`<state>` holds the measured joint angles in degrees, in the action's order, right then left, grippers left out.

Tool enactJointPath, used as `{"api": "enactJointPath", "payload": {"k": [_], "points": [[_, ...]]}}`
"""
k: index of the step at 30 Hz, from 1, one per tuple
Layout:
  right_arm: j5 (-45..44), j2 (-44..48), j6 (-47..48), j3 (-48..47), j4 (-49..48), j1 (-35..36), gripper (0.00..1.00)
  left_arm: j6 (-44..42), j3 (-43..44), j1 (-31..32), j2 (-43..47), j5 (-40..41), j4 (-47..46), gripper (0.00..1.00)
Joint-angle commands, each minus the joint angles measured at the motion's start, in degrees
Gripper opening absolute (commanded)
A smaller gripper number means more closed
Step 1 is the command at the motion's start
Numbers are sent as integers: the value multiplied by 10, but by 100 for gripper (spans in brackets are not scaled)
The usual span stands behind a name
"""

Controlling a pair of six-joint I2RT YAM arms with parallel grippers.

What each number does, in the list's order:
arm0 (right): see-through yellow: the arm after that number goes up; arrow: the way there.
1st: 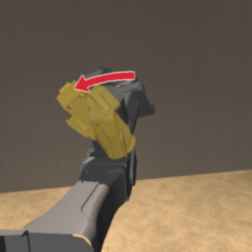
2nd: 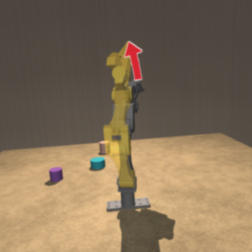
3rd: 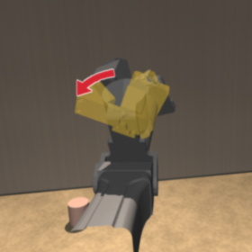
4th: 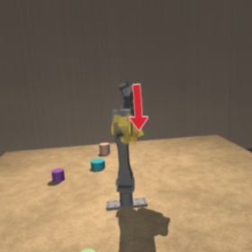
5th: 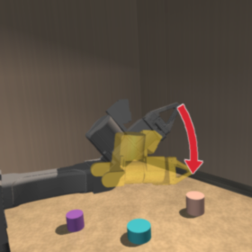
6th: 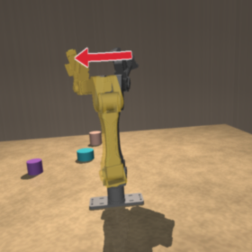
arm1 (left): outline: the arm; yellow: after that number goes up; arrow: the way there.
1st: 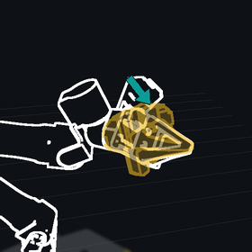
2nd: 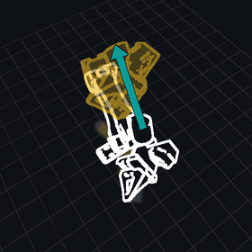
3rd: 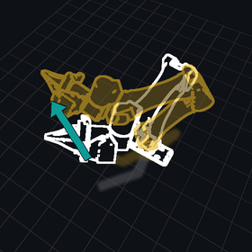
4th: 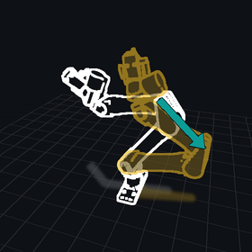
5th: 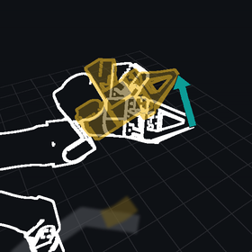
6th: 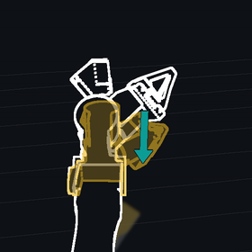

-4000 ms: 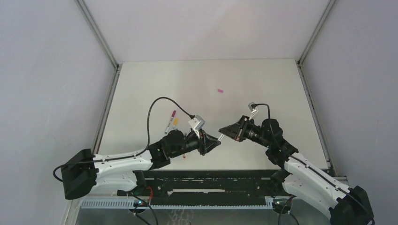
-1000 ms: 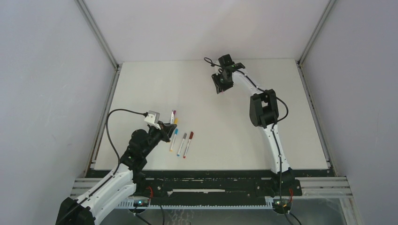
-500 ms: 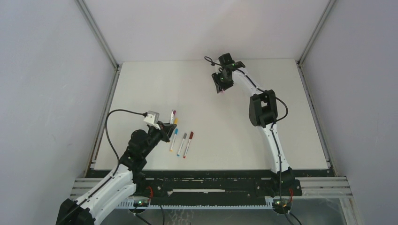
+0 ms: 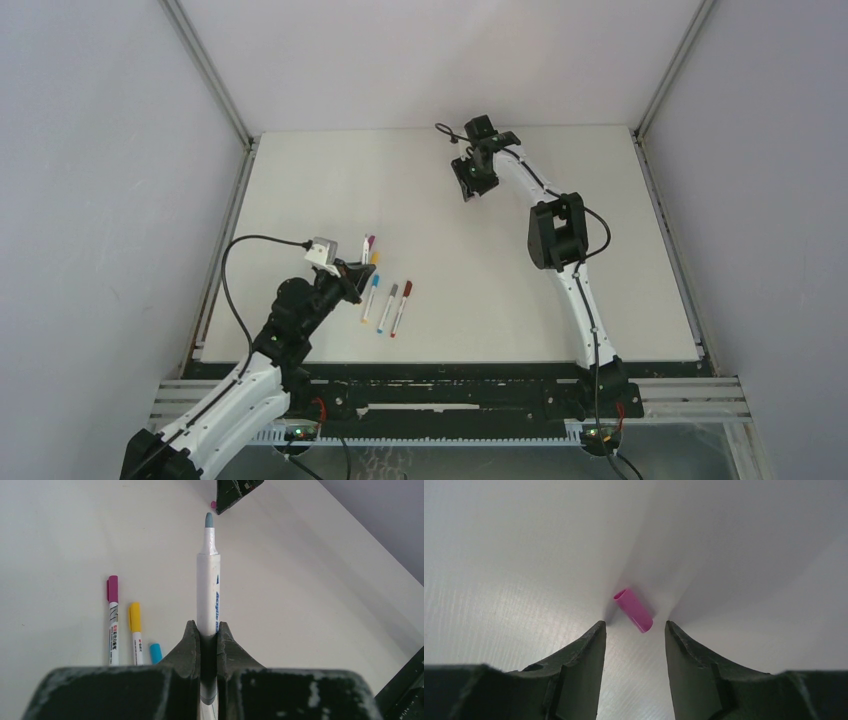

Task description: Insert the pens into the pen caps

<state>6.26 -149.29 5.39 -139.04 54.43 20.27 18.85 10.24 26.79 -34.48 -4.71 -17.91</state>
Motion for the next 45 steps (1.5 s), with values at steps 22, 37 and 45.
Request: {"api": "enactJointPath", "payload": {"k": [22,37,45], "points": [[74,-15,45,-41,43,6,38,-8,-3,-4,12,-8,-8,0],[-9,40,-41,42,-35,7,36,-8,-4,-5,14,-7,-6,0],[20,35,-73,40,-61,-4,53,-9,-6,-4,24,-6,-3,0]]}}
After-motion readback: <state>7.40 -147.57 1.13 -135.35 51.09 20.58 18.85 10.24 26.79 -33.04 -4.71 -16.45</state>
